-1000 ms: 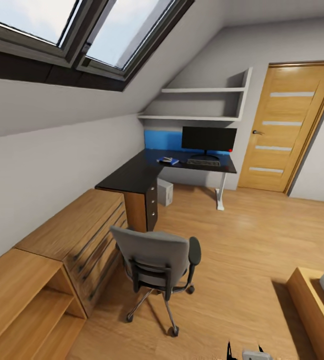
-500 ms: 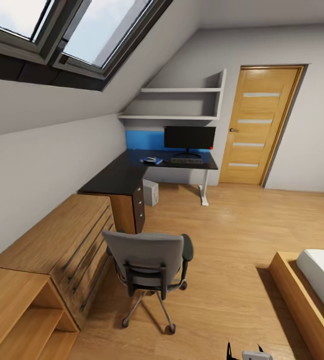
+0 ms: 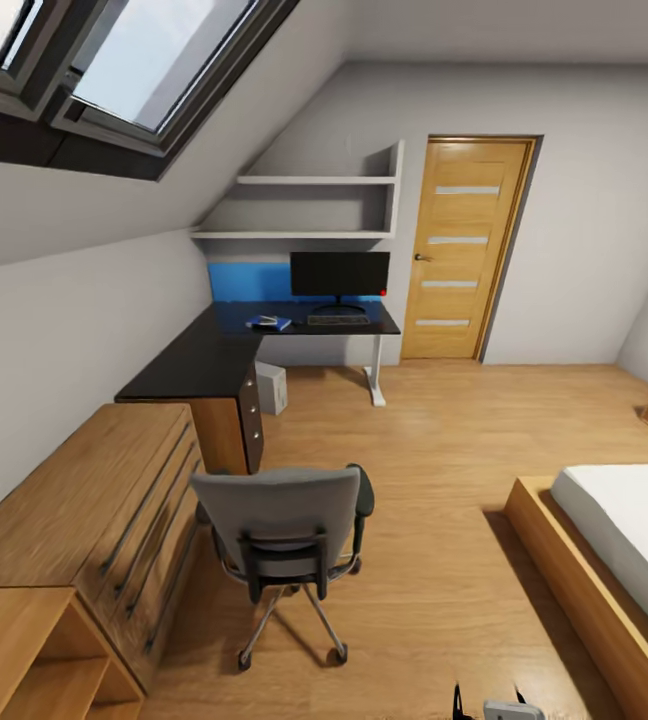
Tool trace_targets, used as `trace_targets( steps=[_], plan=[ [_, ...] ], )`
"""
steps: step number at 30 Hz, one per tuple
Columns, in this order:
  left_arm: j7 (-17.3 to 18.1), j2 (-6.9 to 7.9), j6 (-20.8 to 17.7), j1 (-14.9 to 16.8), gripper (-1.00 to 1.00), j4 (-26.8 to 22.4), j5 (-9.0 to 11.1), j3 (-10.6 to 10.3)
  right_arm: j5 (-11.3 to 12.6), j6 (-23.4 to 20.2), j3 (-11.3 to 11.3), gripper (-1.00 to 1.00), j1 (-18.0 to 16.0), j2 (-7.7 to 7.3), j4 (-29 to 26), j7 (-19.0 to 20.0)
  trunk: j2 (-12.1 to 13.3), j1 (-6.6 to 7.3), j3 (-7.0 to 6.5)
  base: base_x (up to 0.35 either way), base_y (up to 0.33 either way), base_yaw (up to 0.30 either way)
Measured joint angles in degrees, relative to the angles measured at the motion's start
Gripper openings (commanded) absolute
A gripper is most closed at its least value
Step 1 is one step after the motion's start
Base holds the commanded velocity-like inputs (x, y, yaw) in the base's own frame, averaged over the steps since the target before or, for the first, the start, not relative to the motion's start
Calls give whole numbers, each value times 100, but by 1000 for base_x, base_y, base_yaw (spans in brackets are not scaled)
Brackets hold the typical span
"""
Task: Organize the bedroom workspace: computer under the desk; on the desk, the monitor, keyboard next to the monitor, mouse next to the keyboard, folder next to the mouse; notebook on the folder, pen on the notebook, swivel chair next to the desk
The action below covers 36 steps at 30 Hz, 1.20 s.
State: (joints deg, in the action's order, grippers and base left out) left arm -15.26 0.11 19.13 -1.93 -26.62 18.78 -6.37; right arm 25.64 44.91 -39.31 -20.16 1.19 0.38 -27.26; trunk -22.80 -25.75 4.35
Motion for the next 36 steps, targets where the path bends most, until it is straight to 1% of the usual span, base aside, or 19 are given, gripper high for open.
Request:
trace_targets(
  steps=[5,12,20,28,36],
  plan=[
    [-1,0,0,-1,100,-1,1,0,-8,0,-8,100,-1,1,1,1,0,0,3,0,299,-158],
    [-1,0,0,-1,100,-1,1,-2,-20,0,-23,100,-1,1,2,1,0,0,5,0,263,-43],
    [0,0,-1,-1,100,-1,1,-4,-28,3,-26,100,-1,-3,2,0,0,0,5,0,89,-7],
    [0,0,-1,-1,100,-1,1,-3,-31,1,-27,100,-1,0,2,0,0,0,5,-18,181,-1],
    [0,0,-1,-1,100,0,0,-5,-32,1,-27,100,-2,-2,2,-1,0,0,5,-15,49,0]
  ],
)
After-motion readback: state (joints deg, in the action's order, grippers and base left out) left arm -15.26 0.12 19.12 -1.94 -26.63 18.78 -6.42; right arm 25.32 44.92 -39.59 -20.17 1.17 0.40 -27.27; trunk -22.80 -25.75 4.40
